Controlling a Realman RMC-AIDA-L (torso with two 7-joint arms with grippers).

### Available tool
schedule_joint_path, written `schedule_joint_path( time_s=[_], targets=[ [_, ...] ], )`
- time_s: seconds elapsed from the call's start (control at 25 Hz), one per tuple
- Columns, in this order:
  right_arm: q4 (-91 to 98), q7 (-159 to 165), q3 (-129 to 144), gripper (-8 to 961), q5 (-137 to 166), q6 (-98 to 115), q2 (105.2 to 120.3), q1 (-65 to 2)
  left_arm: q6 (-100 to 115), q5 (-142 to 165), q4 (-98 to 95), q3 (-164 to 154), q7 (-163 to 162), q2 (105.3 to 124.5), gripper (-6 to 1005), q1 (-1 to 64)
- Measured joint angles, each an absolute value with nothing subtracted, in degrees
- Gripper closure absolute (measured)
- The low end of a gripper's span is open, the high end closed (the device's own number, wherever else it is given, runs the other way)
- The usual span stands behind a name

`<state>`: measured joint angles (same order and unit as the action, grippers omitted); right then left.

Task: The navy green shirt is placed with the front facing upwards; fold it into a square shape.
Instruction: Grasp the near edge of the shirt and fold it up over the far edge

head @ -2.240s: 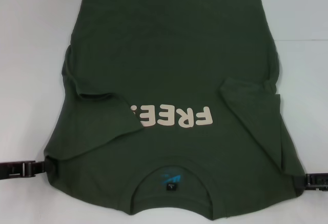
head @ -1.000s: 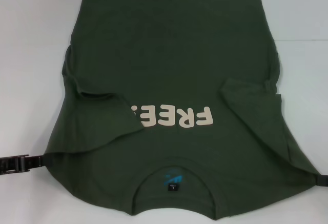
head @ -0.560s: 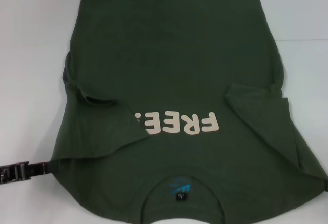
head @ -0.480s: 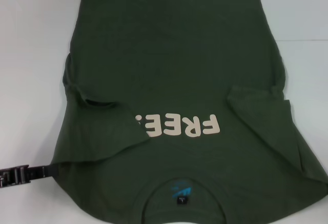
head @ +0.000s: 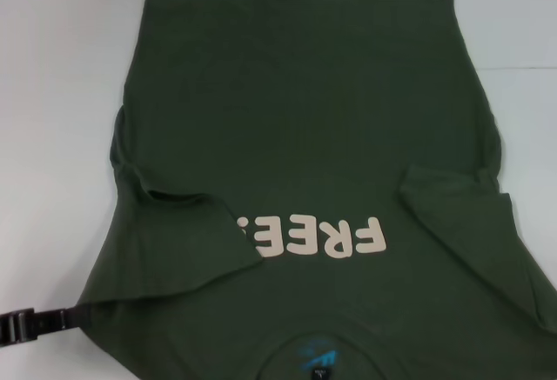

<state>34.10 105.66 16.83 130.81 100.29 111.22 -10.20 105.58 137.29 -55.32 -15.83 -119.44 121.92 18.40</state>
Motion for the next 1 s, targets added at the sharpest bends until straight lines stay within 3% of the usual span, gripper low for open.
schedule_joint_path(
  time_s=[0.28,0.52,0.88,1.0],
  targets=[
    [34.16,104.89,14.35,949,130.87,102.81,110.95,-7.93,106.60,137.35,-55.36,-14.50,-119.19,122.02,971,16.66],
    [34.20,105.23,11.06,949,130.47,103.70,110.52,-9.71,106.13,136.39,-53.69,-13.80,-119.25,120.93,971,20.29],
    [33.94,106.71,6.02,950,130.33,99.58,109.82,-21.07,95.08,132.51,-43.33,-14.13,-119.08,116.05,971,33.58],
    [33.68,106.85,5.14,949,130.00,95.85,109.76,-24.97,89.32,132.17,-40.55,-14.47,-118.67,115.19,971,37.21]
  ],
)
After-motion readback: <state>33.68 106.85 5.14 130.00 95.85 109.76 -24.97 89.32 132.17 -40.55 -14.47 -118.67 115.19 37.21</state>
